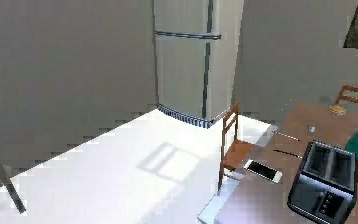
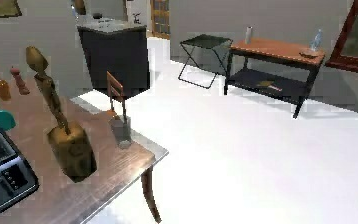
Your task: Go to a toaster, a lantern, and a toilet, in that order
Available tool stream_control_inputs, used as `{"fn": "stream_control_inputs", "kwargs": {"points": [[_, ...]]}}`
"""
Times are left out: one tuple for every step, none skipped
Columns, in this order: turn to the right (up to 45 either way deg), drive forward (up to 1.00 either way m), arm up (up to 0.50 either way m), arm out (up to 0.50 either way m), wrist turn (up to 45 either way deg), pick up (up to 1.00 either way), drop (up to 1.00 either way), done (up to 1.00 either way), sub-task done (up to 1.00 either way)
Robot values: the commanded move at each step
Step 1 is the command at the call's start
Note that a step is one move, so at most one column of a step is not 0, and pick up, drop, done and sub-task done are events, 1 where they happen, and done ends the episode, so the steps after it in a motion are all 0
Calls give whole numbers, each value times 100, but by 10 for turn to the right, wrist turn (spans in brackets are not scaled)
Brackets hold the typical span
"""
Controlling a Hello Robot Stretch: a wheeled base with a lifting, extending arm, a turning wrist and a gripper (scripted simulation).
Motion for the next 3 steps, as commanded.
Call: {"fn": "stream_control_inputs", "kwargs": {"points": [[390,0,0,0,0,0,0,0,0],[0,0,0,0,0,0,0,0,100],[450,0,0,0,0,0,0,0,0]]}}
